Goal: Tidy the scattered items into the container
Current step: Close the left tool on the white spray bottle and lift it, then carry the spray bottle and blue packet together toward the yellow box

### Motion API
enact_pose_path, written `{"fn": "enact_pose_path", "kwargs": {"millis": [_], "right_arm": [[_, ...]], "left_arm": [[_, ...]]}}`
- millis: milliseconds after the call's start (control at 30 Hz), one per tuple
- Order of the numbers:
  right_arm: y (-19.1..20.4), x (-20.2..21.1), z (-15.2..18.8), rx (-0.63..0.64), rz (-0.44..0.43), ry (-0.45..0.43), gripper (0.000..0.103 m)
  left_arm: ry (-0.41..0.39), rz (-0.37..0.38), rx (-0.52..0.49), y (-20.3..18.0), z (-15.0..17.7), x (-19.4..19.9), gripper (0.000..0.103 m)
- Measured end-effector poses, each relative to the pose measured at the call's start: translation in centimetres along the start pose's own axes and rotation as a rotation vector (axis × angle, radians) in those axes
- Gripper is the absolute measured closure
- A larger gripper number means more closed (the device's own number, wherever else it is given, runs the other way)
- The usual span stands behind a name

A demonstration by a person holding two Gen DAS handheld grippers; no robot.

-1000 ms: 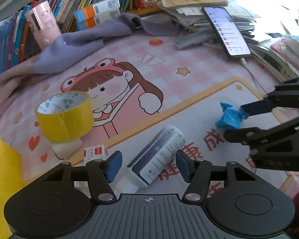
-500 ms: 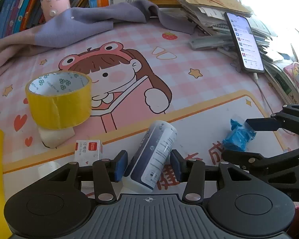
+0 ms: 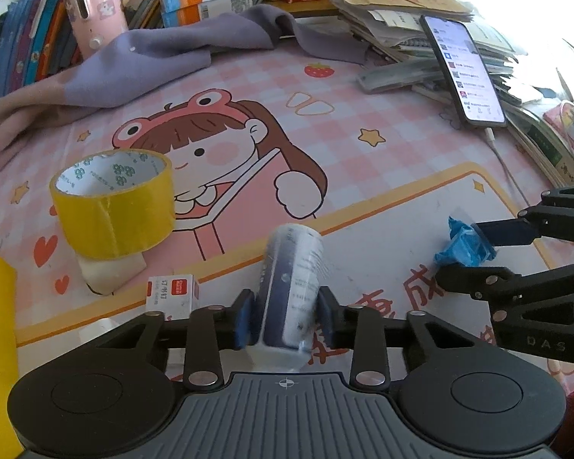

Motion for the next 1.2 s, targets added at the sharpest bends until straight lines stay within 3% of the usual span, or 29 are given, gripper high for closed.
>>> {"fn": "enact_pose_path", "kwargs": {"millis": [433,600,767,900,1200], "right_arm": [[-0.2,2.7,-0.3,-0.027,0.013,-0.074,0.065],[0.4,3.9,0.2,-0.026,-0.001,-0.098,0.065],[0.6,7.1,-0.1,-0.071,-0.012,-0.187,0.065],[1.3,7.7,0.2,-0.085,-0.048,-0.161,0.065],[4.8,8.8,1.1,-0.012,-0.028,-0.156,0.065]], "left_arm": [[-0.069,0.073,0.112,0.0,0.7,4.3,0.072],[-0.094,0.062,0.114,-0.5,1.8,6.1,0.072],[-0.162,0.061,0.082,-0.9,2.3,9.4,0.072],[-0.166,0.068,0.1,-0.5,3.0,10.7,0.072],[-0.205,0.099,0.15,0.5,6.5,12.6,0.072]]}}
Point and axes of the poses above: each gripper's, at about its wrist camera, not at the fingertips, and x roughly against the way its jaws point, y to its left, z to its underside, the point moved 3 cm from there along -x, roughly the way its jaws point, and after that the axes turned 3 degrees about y, right-handed, at the moved point
